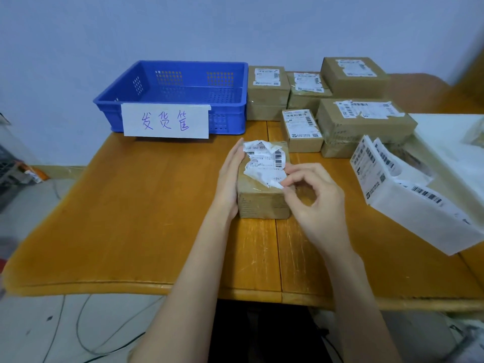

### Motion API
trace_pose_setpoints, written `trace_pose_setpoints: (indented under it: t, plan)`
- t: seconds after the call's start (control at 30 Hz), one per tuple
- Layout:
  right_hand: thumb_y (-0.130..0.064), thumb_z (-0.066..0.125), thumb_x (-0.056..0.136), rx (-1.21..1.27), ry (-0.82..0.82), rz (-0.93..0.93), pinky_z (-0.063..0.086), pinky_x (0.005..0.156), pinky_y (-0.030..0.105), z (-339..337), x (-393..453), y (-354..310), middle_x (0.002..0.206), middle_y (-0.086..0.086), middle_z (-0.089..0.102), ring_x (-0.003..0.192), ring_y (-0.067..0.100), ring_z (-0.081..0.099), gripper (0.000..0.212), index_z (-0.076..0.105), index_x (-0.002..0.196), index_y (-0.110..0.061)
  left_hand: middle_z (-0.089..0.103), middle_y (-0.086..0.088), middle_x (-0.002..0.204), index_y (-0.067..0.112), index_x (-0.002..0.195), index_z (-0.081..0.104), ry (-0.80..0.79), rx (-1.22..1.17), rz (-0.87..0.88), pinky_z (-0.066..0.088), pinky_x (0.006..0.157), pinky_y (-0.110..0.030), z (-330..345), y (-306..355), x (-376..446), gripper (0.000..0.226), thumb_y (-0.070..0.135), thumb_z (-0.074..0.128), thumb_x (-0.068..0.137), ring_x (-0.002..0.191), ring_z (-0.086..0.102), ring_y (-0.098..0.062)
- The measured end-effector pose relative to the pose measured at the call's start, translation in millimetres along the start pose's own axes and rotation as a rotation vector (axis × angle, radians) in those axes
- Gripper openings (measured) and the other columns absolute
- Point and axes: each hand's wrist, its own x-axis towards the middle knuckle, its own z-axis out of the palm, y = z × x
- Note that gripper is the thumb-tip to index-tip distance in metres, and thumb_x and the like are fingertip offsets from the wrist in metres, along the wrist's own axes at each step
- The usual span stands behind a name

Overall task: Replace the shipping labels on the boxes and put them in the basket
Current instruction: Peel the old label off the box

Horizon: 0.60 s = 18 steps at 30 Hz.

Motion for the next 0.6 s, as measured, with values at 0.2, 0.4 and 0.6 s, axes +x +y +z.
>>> trace_pose_setpoints:
  t: [0.2,0.4,0.6]
  plan:
    - [0.000,0.065,0.088,-0.009,0.037,0.043,0.045,0.090,0.012,7,2,1,0.099,-0.002,0.066,0.110,0.001,0.061,0.010,0.068,0.086,-0.009,0.062,-0.007,0.136,0.029,0.146,0.047,-0.017,-0.017,-0.009,0.050,0.104,-0.045,1,2,-1,0.046,0.034,0.055,0.101,0.119,0.064,-0.023]
    - [-0.004,0.066,0.088,0.063,0.094,0.132,0.051,0.082,0.018,10,8,-2,0.097,-0.004,0.068,0.104,0.004,0.063,0.010,0.073,0.088,-0.011,0.067,-0.005,0.129,0.028,0.138,0.055,0.046,0.015,-0.005,0.056,0.095,-0.039,2,-2,1,0.040,0.036,0.058,0.098,0.112,0.068,-0.022]
    - [-0.002,0.064,0.089,0.173,-0.031,0.116,0.049,0.094,0.022,-5,-1,0,0.113,-0.003,0.068,0.115,0.007,0.060,0.017,0.073,0.101,-0.010,0.075,-0.005,0.107,0.018,0.121,0.066,0.041,0.043,-0.072,0.058,0.070,-0.025,5,1,0,0.034,0.040,0.050,0.101,0.087,0.072,-0.015]
